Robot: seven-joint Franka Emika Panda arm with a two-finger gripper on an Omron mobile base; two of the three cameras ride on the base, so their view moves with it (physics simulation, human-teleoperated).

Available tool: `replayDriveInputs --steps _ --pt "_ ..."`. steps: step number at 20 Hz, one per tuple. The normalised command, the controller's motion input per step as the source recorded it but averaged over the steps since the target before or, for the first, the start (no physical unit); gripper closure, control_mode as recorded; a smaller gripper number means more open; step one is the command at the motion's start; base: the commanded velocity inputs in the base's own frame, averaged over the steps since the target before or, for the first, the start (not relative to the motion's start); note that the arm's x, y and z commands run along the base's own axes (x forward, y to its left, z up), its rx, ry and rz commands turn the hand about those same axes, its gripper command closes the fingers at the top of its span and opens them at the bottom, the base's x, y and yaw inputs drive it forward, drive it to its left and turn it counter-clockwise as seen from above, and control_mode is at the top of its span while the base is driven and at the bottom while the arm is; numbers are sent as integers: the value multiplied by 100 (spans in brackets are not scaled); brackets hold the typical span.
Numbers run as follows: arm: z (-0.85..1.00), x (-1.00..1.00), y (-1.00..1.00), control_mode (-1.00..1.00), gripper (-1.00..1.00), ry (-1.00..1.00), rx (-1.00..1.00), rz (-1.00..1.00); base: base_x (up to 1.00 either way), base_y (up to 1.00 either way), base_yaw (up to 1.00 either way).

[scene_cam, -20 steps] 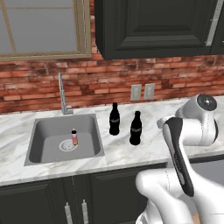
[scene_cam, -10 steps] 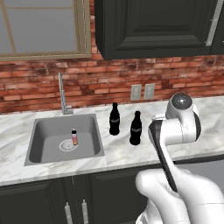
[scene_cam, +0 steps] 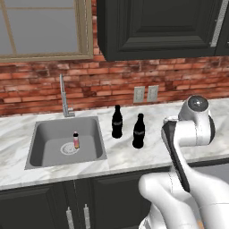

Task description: Place the large bottle from the dining counter next to the other large bottle outside the sink, and place the small bottle from the dining counter next to the other small bottle inside the sink.

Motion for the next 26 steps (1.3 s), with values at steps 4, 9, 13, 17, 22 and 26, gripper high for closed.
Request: replayDriveInputs --steps 4,9,13,17,22,26 --pt "-5 0 -12 -100 -100 0 24 0 0 0 0" --pt "-1 2 -1 -100 -100 0 13 0 0 0 0" --pt "0 1 0 -100 -100 0 0 0 0 0 0" --pt "0 0 0 -100 -100 0 0 0 0 0 0" --pt "0 0 0 -100 -100 0 0 0 0 0 0" --pt "0 0 0 100 -100 0 0 0 -25 0 0"
